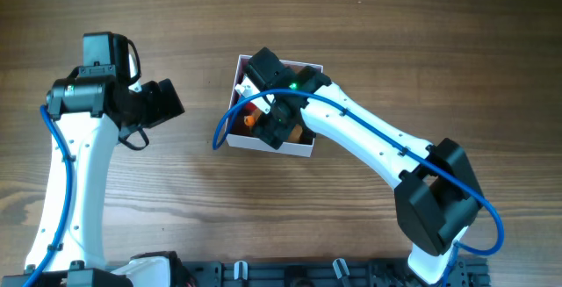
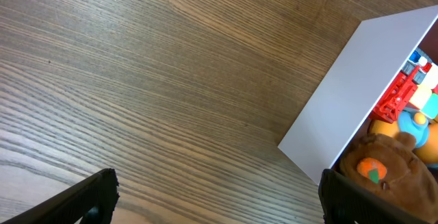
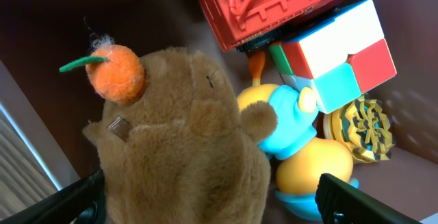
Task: Pack container
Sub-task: 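Lower the plush bear into the box front with the right gripper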
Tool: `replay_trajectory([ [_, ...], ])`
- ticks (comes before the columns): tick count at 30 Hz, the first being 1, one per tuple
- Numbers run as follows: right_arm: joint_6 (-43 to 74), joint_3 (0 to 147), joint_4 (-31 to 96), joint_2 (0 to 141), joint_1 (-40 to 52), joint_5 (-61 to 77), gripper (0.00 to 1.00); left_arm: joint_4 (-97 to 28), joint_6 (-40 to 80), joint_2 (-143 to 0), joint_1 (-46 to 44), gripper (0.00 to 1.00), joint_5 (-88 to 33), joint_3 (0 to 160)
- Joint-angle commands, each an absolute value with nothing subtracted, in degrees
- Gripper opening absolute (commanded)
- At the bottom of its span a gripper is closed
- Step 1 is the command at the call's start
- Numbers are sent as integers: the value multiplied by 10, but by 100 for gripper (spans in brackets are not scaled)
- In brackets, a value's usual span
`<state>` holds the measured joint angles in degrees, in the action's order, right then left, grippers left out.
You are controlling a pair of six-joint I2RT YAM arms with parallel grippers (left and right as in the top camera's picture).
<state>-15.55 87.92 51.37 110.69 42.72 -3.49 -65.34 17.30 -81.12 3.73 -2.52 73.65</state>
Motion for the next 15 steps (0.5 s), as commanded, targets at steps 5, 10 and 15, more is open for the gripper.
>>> replay_trajectory([
  [5,-163,928,512,1036,432,6,94,-650,174,-814,39,95,-32,733],
  [10,-121,930,530,999,432,61,16,-650,174,-814,39,95,-32,733],
  [15,-74,908,544,1017,432,61,4,-650,174,-814,39,95,-32,733],
])
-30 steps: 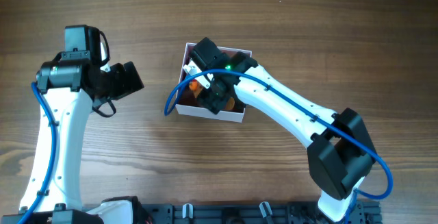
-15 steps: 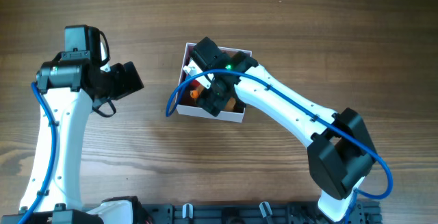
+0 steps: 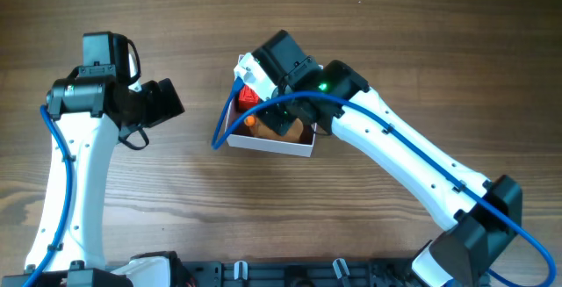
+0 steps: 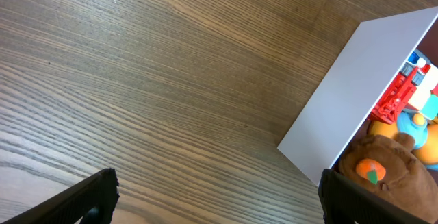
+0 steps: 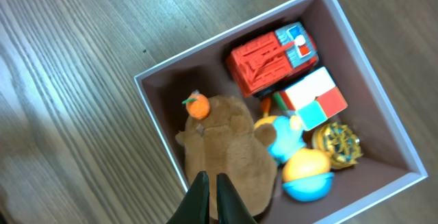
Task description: Pack container
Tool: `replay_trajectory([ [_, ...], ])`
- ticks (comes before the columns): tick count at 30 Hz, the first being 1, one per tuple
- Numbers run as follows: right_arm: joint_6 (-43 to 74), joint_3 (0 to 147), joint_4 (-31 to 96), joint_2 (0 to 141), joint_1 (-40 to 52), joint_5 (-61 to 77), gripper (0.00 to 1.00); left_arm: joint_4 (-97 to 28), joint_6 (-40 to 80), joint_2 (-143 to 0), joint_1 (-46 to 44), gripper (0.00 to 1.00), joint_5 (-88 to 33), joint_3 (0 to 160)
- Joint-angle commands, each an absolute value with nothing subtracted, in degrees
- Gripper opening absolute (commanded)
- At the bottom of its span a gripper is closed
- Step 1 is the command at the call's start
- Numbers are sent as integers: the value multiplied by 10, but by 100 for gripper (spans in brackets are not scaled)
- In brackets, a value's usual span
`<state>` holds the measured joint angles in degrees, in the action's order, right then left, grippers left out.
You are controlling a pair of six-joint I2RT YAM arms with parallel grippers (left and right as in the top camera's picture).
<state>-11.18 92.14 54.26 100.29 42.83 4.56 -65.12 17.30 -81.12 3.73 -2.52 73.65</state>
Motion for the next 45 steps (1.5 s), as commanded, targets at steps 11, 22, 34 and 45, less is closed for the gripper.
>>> replay_trajectory([
  [11,-59,789,455,1081,431,61,4,-650,174,-814,39,95,-32,733],
  [22,-39,768,404,1121,430,50,4,-656,174,-814,39,95,-32,733],
  [34,46,867,409,941,413,-28,27,-656,174,-814,39,100,-32,733],
  [45,181,866,471,799,187,-77,100,-547,81,-814,-2,100,-41,733],
])
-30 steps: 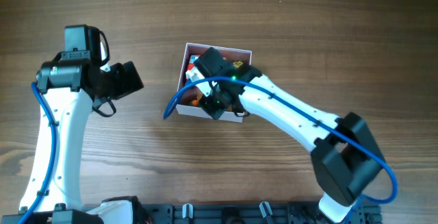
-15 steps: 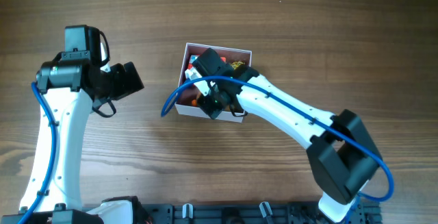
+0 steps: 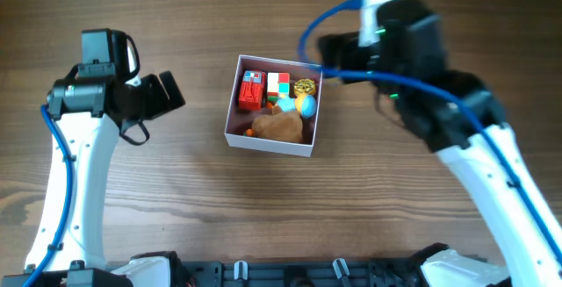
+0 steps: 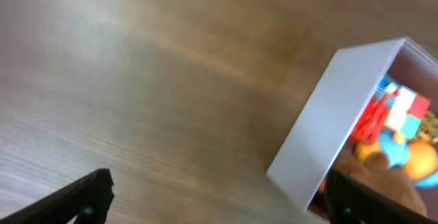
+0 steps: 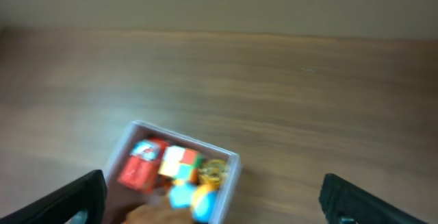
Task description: Pack container
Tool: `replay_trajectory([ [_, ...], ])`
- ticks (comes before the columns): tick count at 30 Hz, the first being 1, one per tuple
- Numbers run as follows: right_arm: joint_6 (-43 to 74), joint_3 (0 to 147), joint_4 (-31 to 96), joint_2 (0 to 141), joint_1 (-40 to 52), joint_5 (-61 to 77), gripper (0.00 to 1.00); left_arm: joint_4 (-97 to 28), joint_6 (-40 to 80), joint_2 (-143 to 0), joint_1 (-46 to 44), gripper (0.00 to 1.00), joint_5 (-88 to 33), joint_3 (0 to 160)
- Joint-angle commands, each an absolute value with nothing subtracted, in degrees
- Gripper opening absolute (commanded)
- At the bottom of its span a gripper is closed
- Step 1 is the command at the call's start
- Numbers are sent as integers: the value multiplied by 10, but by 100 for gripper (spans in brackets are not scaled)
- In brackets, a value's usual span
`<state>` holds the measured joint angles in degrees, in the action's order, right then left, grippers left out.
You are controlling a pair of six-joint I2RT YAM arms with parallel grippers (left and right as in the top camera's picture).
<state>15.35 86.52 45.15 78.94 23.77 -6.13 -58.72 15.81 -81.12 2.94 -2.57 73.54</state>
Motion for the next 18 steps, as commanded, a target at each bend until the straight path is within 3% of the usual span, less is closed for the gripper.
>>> replay_trajectory([
  [1,182,865,476,802,169,-77,100,-528,49,-815,-17,100,-41,733],
  [6,180,859,476,816,108,-80,100,-453,-128,-823,-77,100,-40,733],
  [13,169,858,463,824,77,-107,100,-453,-133,-823,-85,100,-40,733],
  [18,227,847,503,816,71,-125,100,-498,-132,-815,-76,100,-48,733],
])
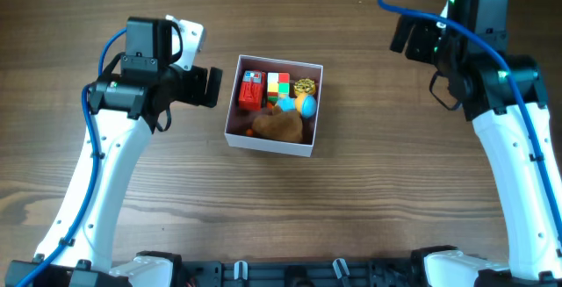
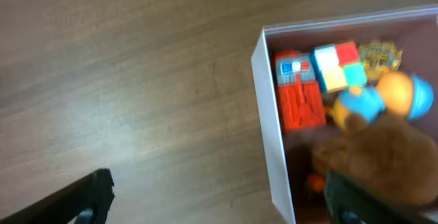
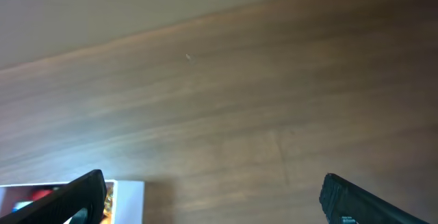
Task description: Pack container
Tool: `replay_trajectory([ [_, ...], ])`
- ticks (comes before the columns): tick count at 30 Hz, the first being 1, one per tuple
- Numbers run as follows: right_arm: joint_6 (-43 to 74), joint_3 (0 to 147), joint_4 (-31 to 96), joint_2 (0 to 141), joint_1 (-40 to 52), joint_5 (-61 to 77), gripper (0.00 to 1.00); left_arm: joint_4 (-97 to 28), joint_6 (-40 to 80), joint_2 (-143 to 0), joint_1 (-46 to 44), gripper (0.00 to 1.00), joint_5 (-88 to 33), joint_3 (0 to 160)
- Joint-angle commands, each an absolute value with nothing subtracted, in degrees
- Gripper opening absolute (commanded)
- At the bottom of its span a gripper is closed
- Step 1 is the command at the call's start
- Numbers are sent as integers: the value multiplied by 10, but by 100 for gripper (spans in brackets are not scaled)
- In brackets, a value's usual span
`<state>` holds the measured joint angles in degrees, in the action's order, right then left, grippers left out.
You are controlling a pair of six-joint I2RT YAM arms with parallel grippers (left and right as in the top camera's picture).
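Note:
The white box [image 1: 230, 122] sits mid-table holding a brown plush with an orange bit [image 1: 279, 125], a red truck [image 1: 251, 91], a colour cube [image 1: 277, 85], a yellow-and-blue duck toy [image 1: 304, 105] and a small gold piece [image 1: 305, 86]. My left gripper [image 1: 211, 85] hangs open right beside the box's left wall [image 2: 268, 128], nothing between its fingers; its wrist view looks down into the box at the plush [image 2: 383, 159] and truck [image 2: 298, 97]. My right gripper [image 1: 406, 37] is open and empty, high at the far right.
Bare wood-grain table [image 1: 176, 199] surrounds the box on all sides. The right wrist view shows mostly tabletop [image 3: 260, 94], with a corner of the box [image 3: 126, 190] at the lower left. A dark rail [image 1: 290, 274] runs along the table's near edge.
My left gripper has moved right, up to the box's left wall, and now looks down into it. My right arm has drawn farther back to the right, away from the box.
My right gripper was open down inside the box over the brown plush. Then it was above the box and shut, with the plush lying inside. Later it was open, off to the upper right. Now both grippers are open, the left close by the box.

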<state>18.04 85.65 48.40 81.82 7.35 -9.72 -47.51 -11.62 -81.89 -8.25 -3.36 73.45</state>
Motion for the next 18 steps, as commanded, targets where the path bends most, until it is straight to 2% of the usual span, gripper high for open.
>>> replay_trajectory([
  [1,227,846,516,808,71,-124,100,-508,-126,-805,-72,100,-65,733],
  [8,227,795,523,706,72,-124,99,-517,-99,-695,-65,100,-83,700],
  [18,215,402,411,377,84,-101,99,-487,-20,-408,-65,100,-44,550],
])
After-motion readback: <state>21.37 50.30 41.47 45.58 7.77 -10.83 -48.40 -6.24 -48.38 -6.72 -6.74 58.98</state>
